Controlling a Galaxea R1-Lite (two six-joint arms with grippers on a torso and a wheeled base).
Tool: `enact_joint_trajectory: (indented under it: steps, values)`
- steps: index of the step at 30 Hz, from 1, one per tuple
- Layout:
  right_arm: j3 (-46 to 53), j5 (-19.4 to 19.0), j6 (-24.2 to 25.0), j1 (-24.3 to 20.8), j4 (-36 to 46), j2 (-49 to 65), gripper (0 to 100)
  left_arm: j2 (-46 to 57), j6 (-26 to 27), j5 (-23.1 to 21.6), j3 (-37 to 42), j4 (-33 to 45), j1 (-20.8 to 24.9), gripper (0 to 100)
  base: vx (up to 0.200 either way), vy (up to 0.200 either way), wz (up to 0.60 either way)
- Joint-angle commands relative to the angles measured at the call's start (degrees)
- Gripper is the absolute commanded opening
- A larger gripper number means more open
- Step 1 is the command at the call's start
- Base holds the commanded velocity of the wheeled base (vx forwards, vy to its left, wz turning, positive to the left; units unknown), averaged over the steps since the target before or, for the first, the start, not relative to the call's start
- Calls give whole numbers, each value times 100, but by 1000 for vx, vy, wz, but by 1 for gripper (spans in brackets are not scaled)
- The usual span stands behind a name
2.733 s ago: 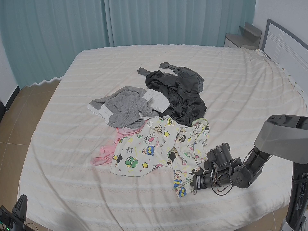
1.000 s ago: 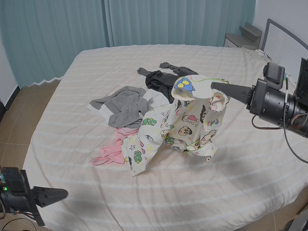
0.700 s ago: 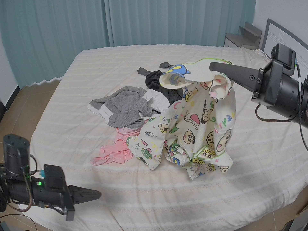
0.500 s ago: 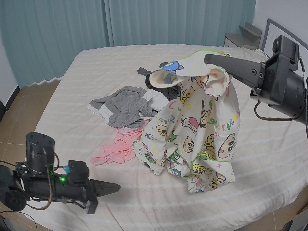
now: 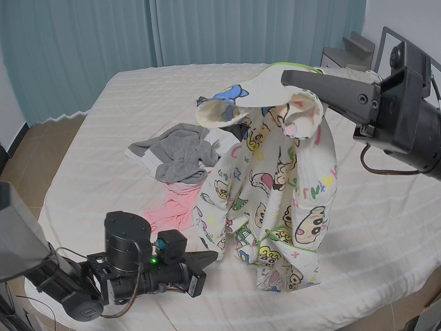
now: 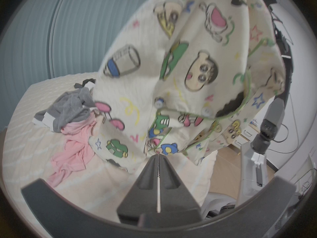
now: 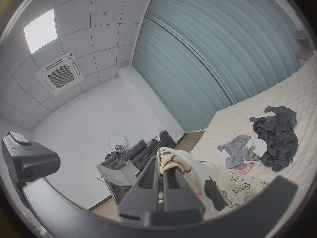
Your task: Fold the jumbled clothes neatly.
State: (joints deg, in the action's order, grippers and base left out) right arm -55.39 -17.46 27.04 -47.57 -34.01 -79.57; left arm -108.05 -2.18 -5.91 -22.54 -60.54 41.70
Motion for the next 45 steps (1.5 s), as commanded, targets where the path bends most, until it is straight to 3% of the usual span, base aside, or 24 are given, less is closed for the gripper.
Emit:
enact_joint_trajectory:
  steps: [1,6,10,20,21,27,34,39,45]
  values:
    - [46,-3,12,28,-18,38,0,-867,-37,196,-101,-441,84,0,0,0,0]
    - [73,-3,21,37,-18,47,0,-1500,-89,477,-119,-1452,136,0,0,0,0]
    - [81,-3,21,81,-18,38,0,-1878,-502,811,-137,-2217,303,0,0,0,0]
    - [108,-12,30,230,9,55,0,-1817,-749,1242,48,-2340,523,0,0,0,0]
    - [108,-12,30,239,9,55,0,-1676,-740,1242,162,-2305,620,100,0,0,0]
    - [73,-21,30,239,17,47,0,-1667,-740,1242,277,-2348,734,100,0,0,0]
    - [37,-30,30,178,17,38,0,-1808,-757,1330,-110,-2366,725,100,0,0,0]
    - [37,-30,21,178,9,47,0,-2212,-722,2050,-532,-2366,655,100,0,0,0]
    - [64,-30,21,178,9,64,0,-2265,-696,2173,-479,-2357,593,100,0,0,0]
